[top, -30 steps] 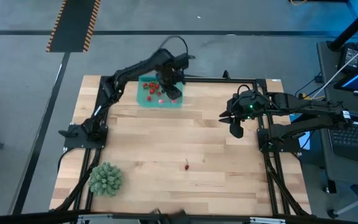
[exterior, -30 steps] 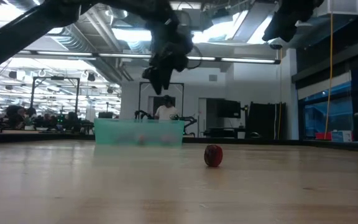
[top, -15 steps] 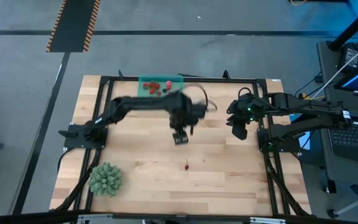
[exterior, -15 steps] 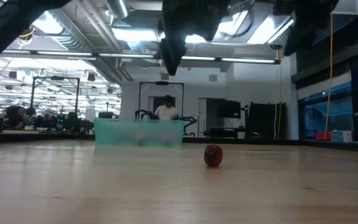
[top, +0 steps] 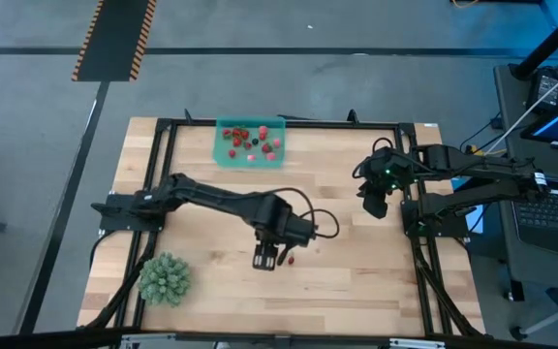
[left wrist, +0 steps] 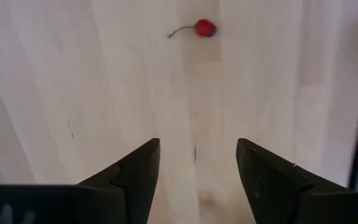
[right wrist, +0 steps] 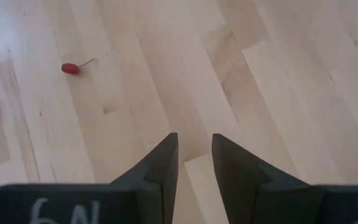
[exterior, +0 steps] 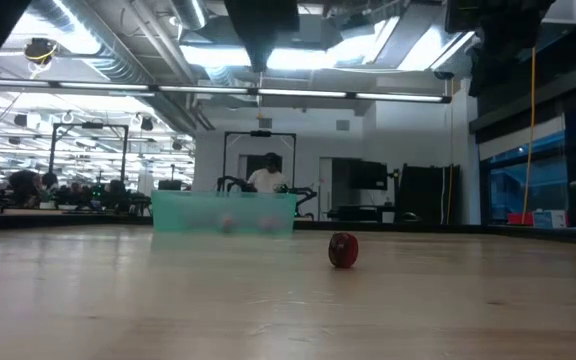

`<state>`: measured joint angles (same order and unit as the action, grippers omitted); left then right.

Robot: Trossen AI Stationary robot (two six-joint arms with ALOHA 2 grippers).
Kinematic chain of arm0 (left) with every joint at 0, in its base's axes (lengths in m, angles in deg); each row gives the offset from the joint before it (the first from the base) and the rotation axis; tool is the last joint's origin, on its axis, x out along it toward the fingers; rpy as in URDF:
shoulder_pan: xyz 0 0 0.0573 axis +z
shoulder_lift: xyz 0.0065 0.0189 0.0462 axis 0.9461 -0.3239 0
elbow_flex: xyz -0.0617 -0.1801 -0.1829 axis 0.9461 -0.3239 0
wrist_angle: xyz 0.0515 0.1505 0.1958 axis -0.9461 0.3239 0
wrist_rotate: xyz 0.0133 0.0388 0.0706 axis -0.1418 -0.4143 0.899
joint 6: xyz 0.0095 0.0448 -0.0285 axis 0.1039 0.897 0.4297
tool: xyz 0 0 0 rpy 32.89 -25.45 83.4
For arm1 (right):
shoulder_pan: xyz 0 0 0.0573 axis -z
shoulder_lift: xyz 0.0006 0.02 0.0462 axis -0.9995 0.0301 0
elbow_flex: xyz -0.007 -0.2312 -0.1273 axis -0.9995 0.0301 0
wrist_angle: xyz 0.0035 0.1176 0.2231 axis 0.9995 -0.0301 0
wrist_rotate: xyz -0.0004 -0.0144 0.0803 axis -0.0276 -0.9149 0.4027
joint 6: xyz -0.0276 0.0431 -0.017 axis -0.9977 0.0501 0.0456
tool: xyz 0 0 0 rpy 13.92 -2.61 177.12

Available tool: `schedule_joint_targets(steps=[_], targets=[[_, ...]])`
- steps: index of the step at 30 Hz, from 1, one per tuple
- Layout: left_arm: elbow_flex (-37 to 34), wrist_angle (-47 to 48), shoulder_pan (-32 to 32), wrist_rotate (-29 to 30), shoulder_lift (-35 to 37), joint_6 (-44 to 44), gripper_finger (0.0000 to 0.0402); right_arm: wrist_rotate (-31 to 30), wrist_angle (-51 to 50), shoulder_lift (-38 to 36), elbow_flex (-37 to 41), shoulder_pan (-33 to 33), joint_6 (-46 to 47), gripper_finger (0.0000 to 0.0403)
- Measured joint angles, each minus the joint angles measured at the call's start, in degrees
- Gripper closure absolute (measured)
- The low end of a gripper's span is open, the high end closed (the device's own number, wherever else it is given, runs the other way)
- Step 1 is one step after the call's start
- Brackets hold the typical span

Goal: Pick and placing Produce into tupperware
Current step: Put the red cherry into the blue bin

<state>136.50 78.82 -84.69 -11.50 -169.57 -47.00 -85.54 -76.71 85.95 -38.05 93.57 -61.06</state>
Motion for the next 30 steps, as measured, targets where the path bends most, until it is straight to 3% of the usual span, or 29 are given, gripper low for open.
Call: schedule_joint_targets(steps=[6,9,13,22,30], targets=[[-3.6,-3.4,0.4,5.9,4.9,-0.2,0.0195,0.0,-0.4,0.0,0.0,0.0,-1.2,0.0302],[-8.2,-7.7,0.6,6.1,5.7,-1.0,0.0195,0.0,-0.5,0.0,0.0,0.0,-2.7,0.0302],[-15.1,-14.4,0.4,4.5,5.7,1.3,0.0195,0.0,-0.8,0.0,0.0,0.0,-2.9,0.0302],[-27.3,-39.4,1.3,-2.6,5.7,-0.1,0.0195,0.0,-1.1,0.0,0.0,0.0,-3.2,0.0302],[-32.1,-44.8,0.4,-3.4,5.7,-10.7,0.0195,0.0,-2.5,0.0,0.0,0.0,-6.0,0.0302]])
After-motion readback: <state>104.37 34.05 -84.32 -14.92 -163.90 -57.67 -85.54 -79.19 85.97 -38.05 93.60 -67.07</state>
